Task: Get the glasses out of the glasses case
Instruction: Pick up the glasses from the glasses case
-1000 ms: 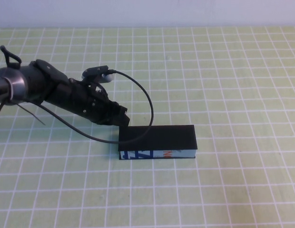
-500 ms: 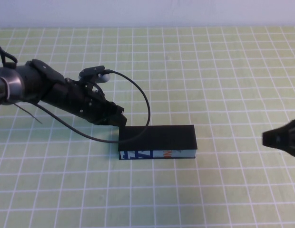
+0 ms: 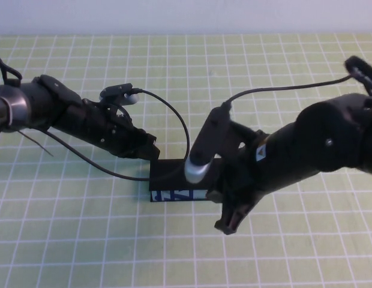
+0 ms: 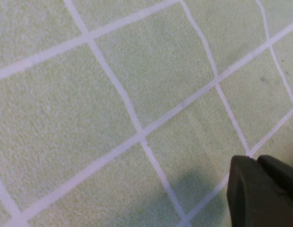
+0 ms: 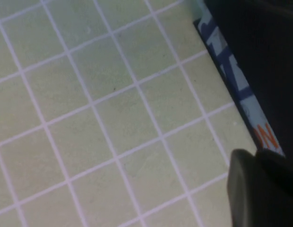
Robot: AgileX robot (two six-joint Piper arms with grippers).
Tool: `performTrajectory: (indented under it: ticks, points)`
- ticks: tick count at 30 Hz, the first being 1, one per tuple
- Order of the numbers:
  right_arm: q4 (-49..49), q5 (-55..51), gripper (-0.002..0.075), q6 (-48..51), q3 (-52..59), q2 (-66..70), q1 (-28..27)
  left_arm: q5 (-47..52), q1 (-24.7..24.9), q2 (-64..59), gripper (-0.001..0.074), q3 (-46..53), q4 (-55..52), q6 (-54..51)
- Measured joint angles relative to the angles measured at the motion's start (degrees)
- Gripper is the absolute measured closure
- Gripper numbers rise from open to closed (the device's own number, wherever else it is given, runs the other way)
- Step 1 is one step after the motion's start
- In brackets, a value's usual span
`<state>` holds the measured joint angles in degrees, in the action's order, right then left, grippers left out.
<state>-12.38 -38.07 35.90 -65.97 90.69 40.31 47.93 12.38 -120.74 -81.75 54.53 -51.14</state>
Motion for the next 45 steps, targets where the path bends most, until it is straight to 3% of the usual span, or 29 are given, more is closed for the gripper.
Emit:
performTrajectory:
  ticks: [3,8,12,31,45]
  points:
    - [2.3,2.7,0.0682,4.4,-0.6,3.3,1.8,0.0,0.0,0.0,0.0739,0.0,0.0,0.0]
    - [5.5,8.2,0.0514,8.8,-0.9,7.8,2.7,0.0,0.0,0.0,0.0739,0.0,0.0,0.0]
    - [8.1,11.7,0.0449,9.3,-0.9,9.9,2.7,0.0,0.0,0.0,0.0739,0.0,0.0,0.0]
    - [14.5,19.1,0.0445,9.5,-1.0,15.3,2.7,0.1,0.0,0.0,0.0739,-0.2,0.0,0.0]
    - [15.4,20.0,0.0504,8.4,-1.8,15.6,2.7,0.2,0.0,0.0,0.0739,-0.2,0.0,0.0]
